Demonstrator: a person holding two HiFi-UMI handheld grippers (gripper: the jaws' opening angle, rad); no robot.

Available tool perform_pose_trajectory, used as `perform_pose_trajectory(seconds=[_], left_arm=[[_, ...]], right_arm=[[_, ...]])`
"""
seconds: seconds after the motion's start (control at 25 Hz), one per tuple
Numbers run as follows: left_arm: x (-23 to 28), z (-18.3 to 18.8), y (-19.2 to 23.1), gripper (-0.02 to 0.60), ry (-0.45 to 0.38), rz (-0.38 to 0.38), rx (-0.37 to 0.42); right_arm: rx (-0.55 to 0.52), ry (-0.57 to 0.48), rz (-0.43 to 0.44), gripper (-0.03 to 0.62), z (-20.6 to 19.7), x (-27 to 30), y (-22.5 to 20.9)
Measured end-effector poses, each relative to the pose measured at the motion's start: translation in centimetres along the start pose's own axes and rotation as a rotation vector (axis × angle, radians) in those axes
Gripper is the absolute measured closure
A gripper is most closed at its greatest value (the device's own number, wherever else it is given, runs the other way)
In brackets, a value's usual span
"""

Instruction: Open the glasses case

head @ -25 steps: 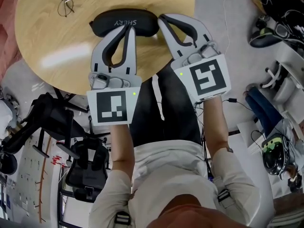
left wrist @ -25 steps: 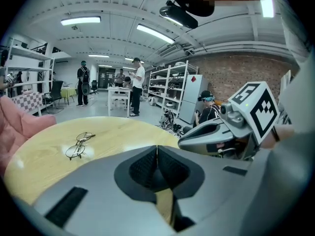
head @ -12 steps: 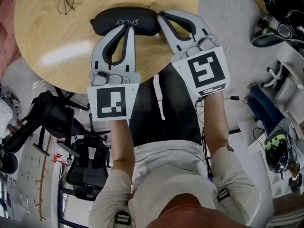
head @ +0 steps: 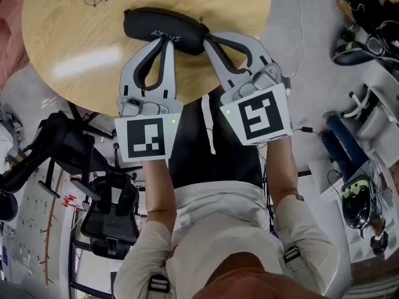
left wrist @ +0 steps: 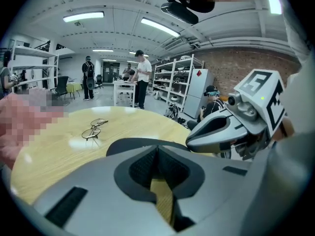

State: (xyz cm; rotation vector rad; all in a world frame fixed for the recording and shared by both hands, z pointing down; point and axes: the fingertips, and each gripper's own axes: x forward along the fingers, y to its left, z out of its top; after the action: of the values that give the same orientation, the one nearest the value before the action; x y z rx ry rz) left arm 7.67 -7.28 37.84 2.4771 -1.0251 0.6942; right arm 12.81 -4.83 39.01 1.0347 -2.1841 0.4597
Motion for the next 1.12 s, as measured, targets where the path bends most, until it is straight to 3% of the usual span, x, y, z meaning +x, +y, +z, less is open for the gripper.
perform_pose_trajectory(seconds=[0.6,0.88,1.12], left_arm=[[-2.5,0.0,3.0,0.561,-0.013,0.068,-0.037],[-1.7,0.8,2.8,0.561,0.0,0.015,0.039],[-1.4,0.7,3.3,0.561,-0.013,-0.017,-0.059]], right_arm=[[-0.069,-0.001,0.086,0.574,1.7,1.5,5.7],[-0.072,-0.026,0.123,0.574,2.4,2.4,7.2],[-0.073,-0.065,0.178,0.574,3.2,2.6,8.7]])
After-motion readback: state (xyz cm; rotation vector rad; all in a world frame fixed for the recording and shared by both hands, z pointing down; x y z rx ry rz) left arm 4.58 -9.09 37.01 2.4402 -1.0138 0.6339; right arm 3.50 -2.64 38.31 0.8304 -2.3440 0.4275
